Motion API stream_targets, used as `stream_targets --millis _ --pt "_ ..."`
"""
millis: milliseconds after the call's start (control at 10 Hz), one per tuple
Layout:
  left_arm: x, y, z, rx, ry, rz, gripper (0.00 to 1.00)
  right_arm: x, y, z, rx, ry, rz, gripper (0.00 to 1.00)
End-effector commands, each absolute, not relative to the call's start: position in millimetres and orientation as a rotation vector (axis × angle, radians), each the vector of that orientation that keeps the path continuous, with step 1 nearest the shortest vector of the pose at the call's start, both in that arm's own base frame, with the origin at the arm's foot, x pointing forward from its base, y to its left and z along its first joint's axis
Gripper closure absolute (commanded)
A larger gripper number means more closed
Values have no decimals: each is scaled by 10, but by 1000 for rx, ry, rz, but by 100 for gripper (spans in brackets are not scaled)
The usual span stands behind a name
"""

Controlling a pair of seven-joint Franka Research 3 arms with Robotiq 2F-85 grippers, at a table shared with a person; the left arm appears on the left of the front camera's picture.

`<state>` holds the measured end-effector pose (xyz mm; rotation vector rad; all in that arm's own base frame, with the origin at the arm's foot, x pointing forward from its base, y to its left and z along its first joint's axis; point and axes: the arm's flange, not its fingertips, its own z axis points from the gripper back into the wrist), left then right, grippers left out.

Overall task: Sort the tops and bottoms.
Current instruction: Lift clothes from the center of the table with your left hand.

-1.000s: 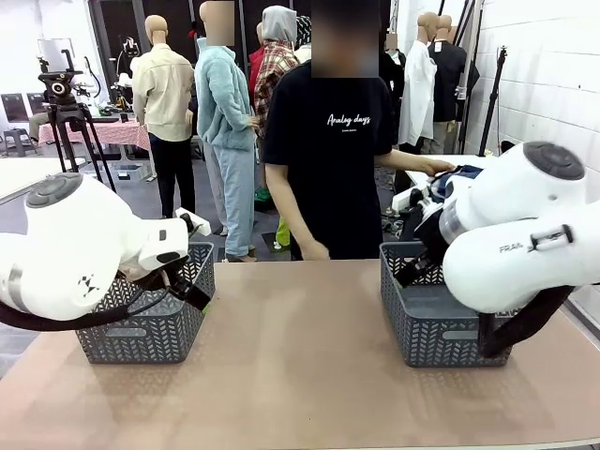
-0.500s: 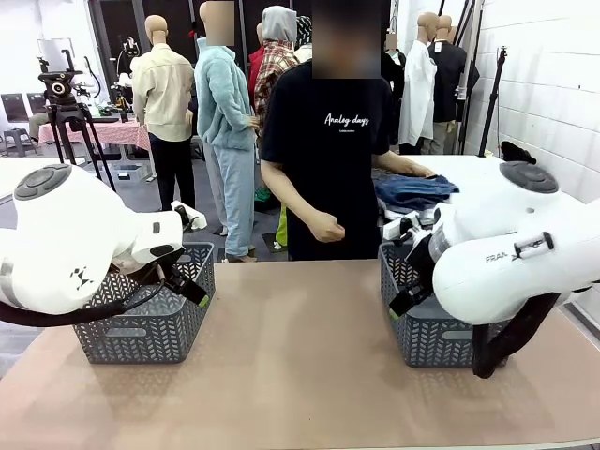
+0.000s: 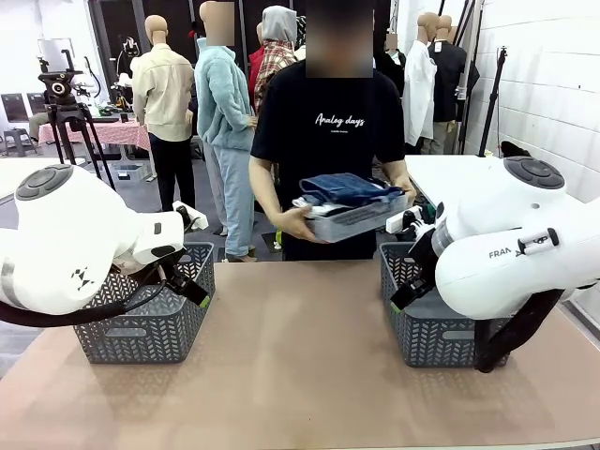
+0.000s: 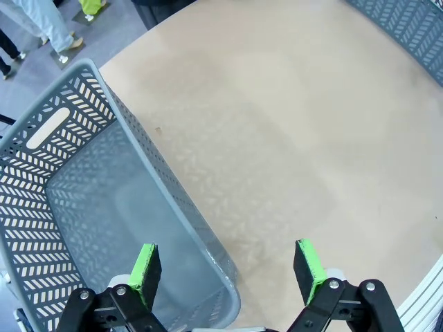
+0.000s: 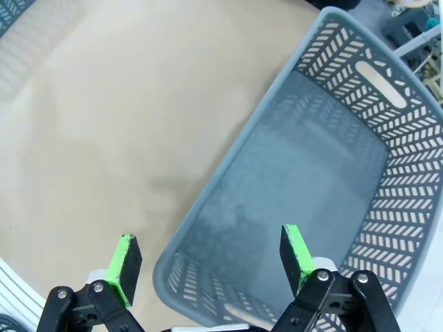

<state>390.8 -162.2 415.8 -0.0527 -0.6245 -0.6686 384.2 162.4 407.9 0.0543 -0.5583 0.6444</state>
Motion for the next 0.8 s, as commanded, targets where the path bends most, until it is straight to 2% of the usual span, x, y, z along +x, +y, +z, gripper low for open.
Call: stream_targets --millis 0,400,700 --pt "3915 -1627 4157 -56 -632 -662 0 3835 1616 4066 52 -555 652 0" --pt "3883 -1607 4210 -56 -631 -664 0 3843 1623 4105 57 -550 652 0" --pt "3706 -1473 4712 -45 -642 -678 0 3636 1389 4482 37 -609 606 0"
